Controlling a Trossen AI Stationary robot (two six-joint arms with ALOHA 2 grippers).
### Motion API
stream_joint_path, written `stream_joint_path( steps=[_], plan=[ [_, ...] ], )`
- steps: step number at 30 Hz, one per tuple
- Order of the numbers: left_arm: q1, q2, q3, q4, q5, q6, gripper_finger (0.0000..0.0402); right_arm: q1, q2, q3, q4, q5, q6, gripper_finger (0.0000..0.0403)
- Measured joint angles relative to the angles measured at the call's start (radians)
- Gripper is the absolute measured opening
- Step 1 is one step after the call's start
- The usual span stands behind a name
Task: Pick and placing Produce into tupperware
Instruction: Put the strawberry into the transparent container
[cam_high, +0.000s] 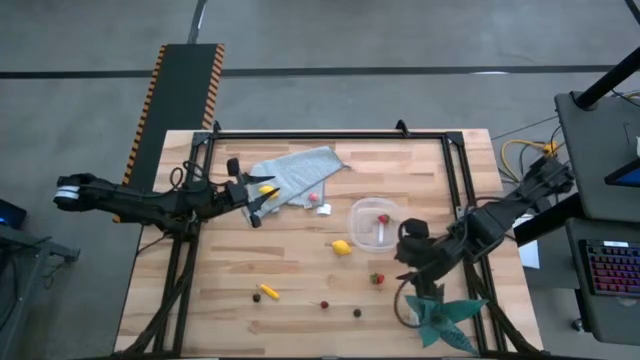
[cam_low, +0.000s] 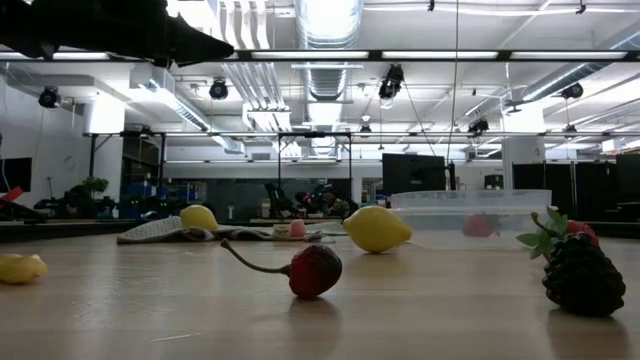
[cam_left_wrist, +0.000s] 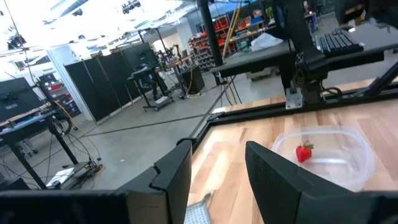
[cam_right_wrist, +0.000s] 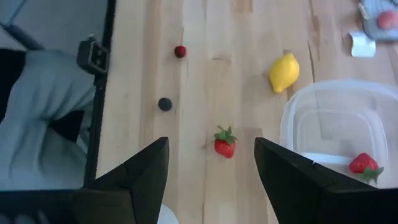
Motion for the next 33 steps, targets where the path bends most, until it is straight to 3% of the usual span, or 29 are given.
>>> stream_joint_path(
  steps=[12, 26, 30, 33],
  plan=[
    [0.0, -0.002, -0.005, -0.003, 0.0, 0.0, 0.0137, -0.073, 0.28, 0.246, -0.329, -0.003, 0.209, 0.0226],
    [-0.001, -0.017, -0.005, 0.006, 0.0, -0.002, 0.0137, -0.119, 0.454, 0.321, -0.325, -0.015, 0.468, 0.0226],
    [-0.001, -0.006, -0.007, 0.004, 0.0, -0.002, 0.0137, -0.122, 0.474, 0.322, -0.32, -0.015, 0.455, 0.0226],
    [-0.001, 0.004, -0.007, 0.005, 0.0, -0.002, 0.0137, -0.119, 0.494, 0.322, -0.308, -0.013, 0.344, 0.0226]
  ],
)
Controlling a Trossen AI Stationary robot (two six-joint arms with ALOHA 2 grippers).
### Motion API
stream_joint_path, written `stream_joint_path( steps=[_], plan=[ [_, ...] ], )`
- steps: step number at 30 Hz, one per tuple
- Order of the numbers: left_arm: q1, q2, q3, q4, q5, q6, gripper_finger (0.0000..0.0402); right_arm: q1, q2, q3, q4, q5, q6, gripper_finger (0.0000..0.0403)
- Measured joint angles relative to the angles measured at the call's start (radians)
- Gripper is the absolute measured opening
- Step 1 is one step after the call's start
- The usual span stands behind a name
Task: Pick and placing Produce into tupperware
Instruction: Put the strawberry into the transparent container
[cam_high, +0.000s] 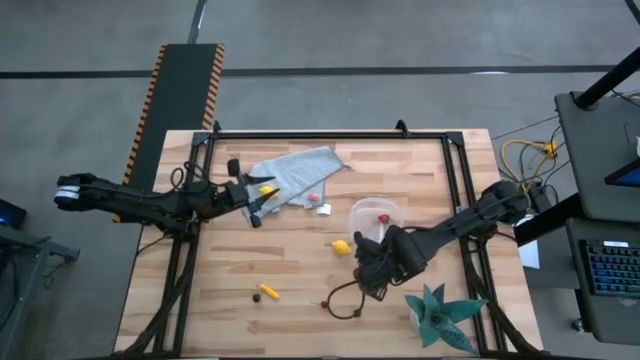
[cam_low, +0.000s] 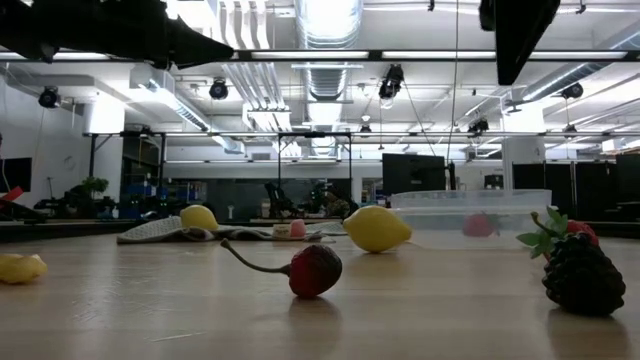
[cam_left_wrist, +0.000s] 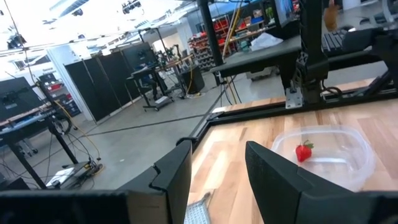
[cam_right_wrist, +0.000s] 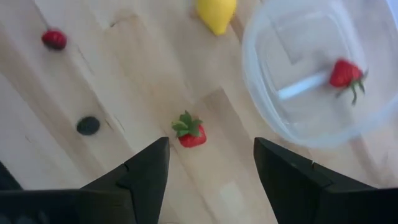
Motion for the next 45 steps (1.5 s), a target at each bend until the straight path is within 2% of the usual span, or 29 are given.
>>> stream_joint_path(
  steps=[7, 14, 25, 45],
  plan=[
    [0.0, 0.012, 0.0, 0.003, 0.0, 0.0, 0.0137, 0.016, 0.059, 0.0, 0.071, -0.026, -0.246, 0.0226],
    [0.0, 0.013, 0.0, 0.002, 0.0, 0.0, 0.0137, 0.022, 0.1, -0.01, 0.073, -0.045, -0.35, 0.0226],
    [0.0, 0.017, 0.0, 0.008, 0.0, 0.002, 0.0137, 0.029, 0.201, -0.016, 0.073, -0.051, -0.42, 0.0226],
    [0.0, 0.017, 0.0, 0.008, 0.0, 0.002, 0.0137, 0.038, 0.205, -0.031, 0.144, -0.043, -0.412, 0.0226]
  ],
)
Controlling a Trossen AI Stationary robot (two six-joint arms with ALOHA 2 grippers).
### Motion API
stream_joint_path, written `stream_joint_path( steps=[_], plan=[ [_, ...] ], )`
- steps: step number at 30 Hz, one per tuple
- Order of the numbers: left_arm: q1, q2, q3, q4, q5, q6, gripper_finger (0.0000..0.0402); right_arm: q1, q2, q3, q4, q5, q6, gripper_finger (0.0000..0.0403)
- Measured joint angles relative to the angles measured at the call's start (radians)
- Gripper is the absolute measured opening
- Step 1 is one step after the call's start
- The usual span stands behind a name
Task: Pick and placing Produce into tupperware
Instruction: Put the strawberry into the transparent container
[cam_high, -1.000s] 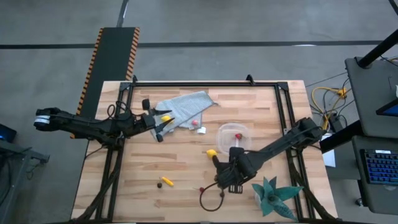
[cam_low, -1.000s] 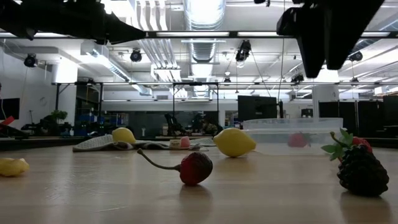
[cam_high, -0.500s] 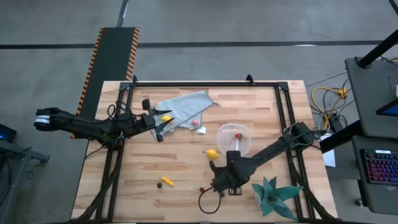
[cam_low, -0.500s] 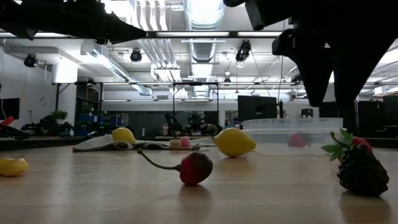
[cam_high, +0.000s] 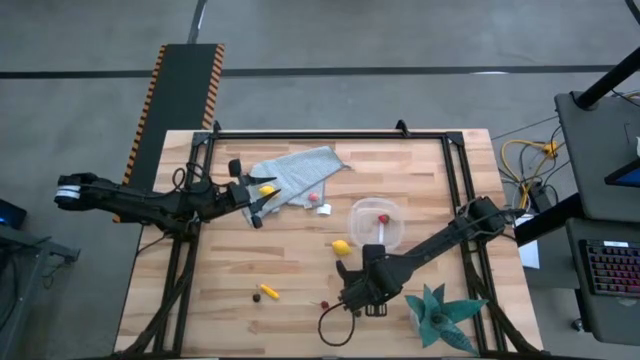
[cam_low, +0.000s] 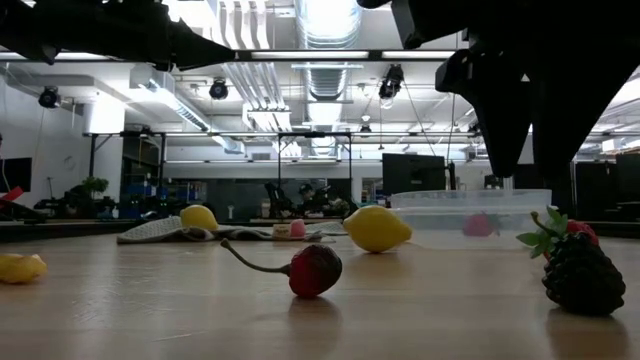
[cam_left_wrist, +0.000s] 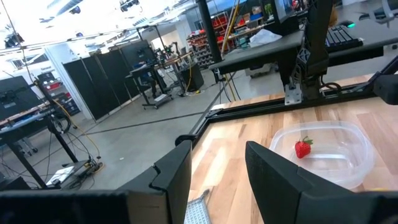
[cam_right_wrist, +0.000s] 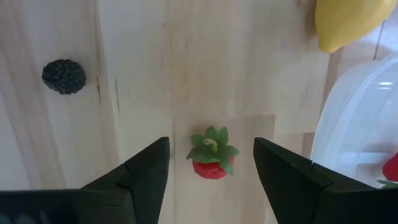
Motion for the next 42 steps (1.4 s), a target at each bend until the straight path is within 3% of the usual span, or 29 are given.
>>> stream_joint_path(
  steps=[42],
  plan=[
    [0.0, 0.0, 0.0, 0.0, 0.0, 0.0, 0.0137, 0.023, -0.001, -0.133, 0.114, 0.017, -0.008, 0.0226]
  ],
)
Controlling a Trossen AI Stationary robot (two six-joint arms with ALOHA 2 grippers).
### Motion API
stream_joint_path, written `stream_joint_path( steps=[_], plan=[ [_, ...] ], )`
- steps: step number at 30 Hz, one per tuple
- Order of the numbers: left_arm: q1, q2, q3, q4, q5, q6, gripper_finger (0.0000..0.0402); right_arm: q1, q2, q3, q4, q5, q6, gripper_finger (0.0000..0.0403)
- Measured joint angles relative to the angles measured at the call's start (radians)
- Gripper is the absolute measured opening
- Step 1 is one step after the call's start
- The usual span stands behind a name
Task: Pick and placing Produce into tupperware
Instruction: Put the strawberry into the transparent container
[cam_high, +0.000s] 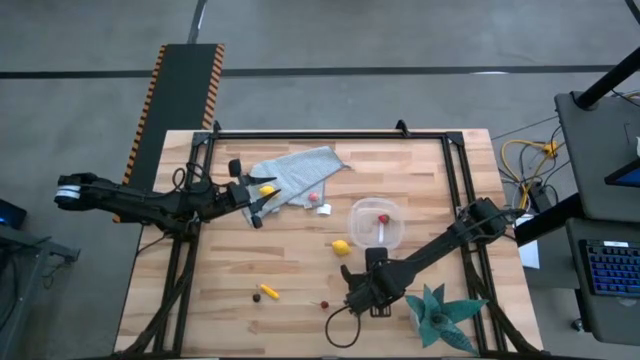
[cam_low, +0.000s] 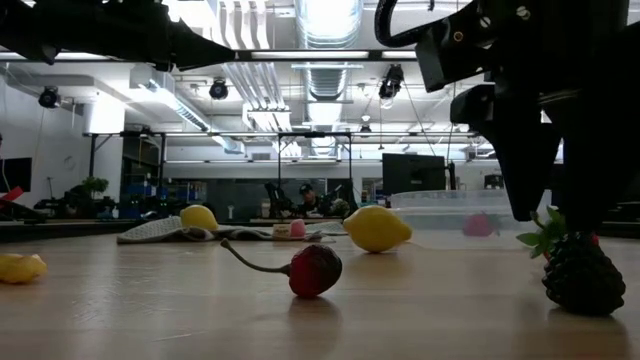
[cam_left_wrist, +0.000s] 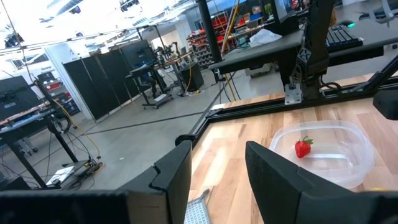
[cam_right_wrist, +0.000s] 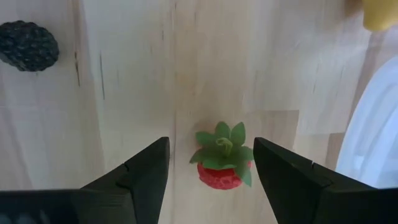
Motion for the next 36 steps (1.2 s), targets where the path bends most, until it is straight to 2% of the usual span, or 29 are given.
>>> stream_joint_path(
  steps=[7, 21, 36],
  plan=[
    [0.0, 0.0, 0.0, 0.0, 0.0, 0.0, 0.0137, 0.0, 0.0, 0.0, 0.002, 0.011, 0.0, 0.021],
    [0.0, 0.0, 0.0, 0.0, 0.0, 0.0, 0.0137, 0.0, 0.0, 0.0, 0.005, 0.005, -0.008, 0.0111],
    [0.0, 0.0, 0.0, 0.0, 0.0, 0.0, 0.0137, 0.0, 0.0, 0.0, 0.011, 0.003, -0.017, 0.003]
  ],
)
